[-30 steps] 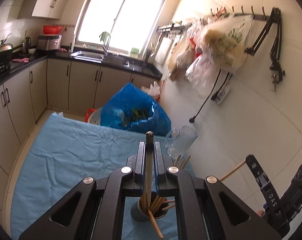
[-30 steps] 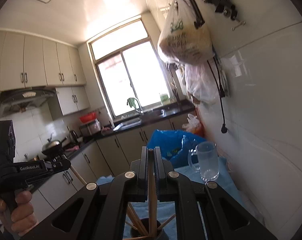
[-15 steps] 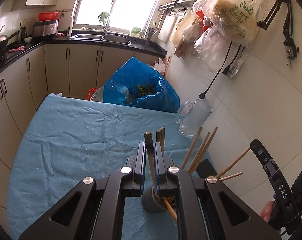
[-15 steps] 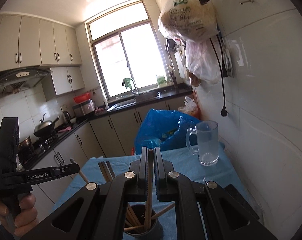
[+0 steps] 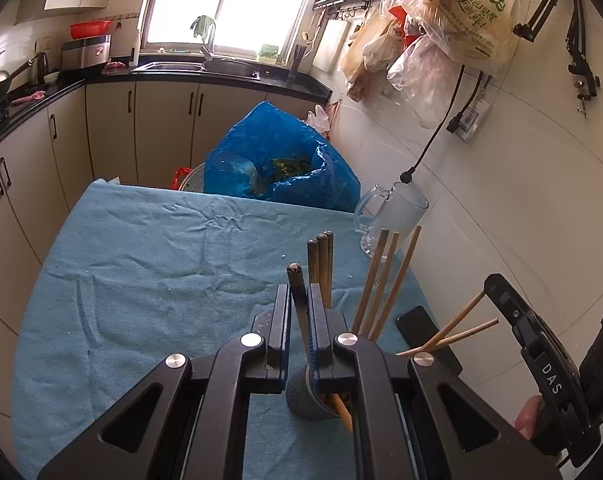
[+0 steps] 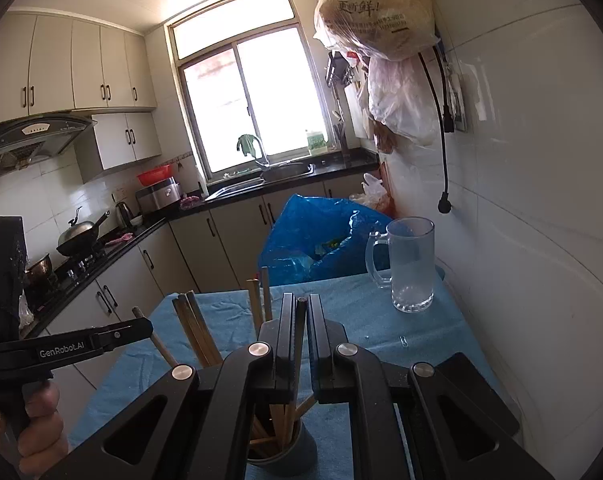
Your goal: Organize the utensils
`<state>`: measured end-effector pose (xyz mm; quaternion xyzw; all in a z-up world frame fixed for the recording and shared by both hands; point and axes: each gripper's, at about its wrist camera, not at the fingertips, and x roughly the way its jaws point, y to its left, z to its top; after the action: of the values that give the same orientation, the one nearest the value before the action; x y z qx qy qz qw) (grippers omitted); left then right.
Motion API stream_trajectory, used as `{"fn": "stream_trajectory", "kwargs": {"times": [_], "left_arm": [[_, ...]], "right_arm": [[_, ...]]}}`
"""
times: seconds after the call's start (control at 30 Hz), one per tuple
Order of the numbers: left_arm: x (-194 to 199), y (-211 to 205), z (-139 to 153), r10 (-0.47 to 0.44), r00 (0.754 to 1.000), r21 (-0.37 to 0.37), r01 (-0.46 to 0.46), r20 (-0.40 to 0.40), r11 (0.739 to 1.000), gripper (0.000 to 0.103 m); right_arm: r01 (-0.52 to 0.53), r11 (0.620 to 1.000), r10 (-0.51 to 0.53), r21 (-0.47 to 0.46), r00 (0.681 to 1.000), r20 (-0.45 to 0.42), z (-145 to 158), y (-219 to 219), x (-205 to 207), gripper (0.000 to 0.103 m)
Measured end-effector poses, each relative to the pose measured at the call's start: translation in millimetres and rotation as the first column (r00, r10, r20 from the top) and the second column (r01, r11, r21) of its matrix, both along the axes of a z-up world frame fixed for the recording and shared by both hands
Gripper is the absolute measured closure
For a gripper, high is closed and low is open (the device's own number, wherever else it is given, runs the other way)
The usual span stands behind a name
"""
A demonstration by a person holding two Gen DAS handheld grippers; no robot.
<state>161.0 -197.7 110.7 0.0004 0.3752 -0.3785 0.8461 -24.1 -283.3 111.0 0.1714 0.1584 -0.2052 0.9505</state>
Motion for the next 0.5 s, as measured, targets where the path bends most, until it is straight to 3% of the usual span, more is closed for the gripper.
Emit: {"fn": "stream_trajectory", "kwargs": {"times": [0.23, 0.4, 0.47, 0.5], "left_arm": [[1.6, -4.1, -3.6, -0.005, 1.0, 0.006, 0.005, -0.001, 1.0, 0.096], [-2.3, 9.3, 11.9, 0.003, 1.0, -0.046, -0.003, 0.01, 0.999, 0.094], [-7.4, 20.1, 22.8, 0.029, 0.999, -0.066, -0.027, 0.026, 0.997, 0.088], [-12.4, 28.2, 29.9, 0.042, 0.998, -0.085, -0.038, 0.042, 0.996, 0.077]], "right_arm": [[-0.005, 1.0, 0.005, 0.022, 1.0, -0.02, -7.1, -6.3, 3.8, 0.097], [-0.009, 1.0, 0.008, 0.024, 1.0, 0.016, 2.8, -7.7, -8.0, 0.095], [0.004, 1.0, -0.005, 0.014, 0.999, 0.054, 15.2, -5.5, -22.6, 0.091], [0.01, 1.0, -0.011, 0.011, 0.997, 0.076, 22.2, -4.3, -32.4, 0.089]]}}
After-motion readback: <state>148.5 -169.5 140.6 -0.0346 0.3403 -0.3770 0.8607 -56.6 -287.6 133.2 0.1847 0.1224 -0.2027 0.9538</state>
